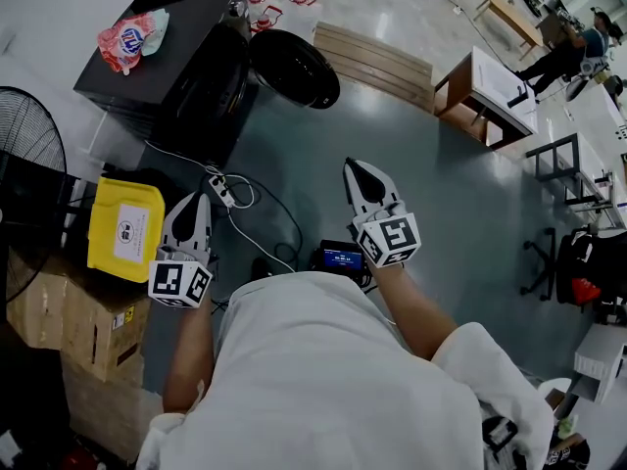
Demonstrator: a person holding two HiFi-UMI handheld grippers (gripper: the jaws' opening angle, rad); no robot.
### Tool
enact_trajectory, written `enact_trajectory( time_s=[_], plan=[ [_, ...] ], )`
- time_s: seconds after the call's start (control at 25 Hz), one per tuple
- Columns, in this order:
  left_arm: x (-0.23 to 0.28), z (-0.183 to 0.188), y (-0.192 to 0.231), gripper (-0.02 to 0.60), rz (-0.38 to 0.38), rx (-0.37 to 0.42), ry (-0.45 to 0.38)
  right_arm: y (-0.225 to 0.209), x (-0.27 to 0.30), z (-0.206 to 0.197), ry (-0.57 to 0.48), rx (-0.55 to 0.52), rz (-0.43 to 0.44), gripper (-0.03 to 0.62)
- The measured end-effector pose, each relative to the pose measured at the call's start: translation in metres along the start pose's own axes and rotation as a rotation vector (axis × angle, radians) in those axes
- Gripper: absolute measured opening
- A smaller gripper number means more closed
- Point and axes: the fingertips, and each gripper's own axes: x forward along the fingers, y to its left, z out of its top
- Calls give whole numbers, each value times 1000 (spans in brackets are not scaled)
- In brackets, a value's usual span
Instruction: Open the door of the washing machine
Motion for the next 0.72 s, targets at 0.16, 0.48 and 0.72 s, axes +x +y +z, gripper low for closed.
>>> enact_trajectory(
  time_s=[0.16, 0.48, 0.72],
  plan=[
    [0, 1, -5, 11, 2, 4, -4, -4, -5, 0, -2, 4, -7, 31],
    [9, 1, -15, 11, -5, -3, -9, -20, -12, 0, -9, 20, -22, 31],
    [20, 2, -28, 11, -13, -8, -15, -33, -18, -2, -11, 30, -23, 31]
  ],
)
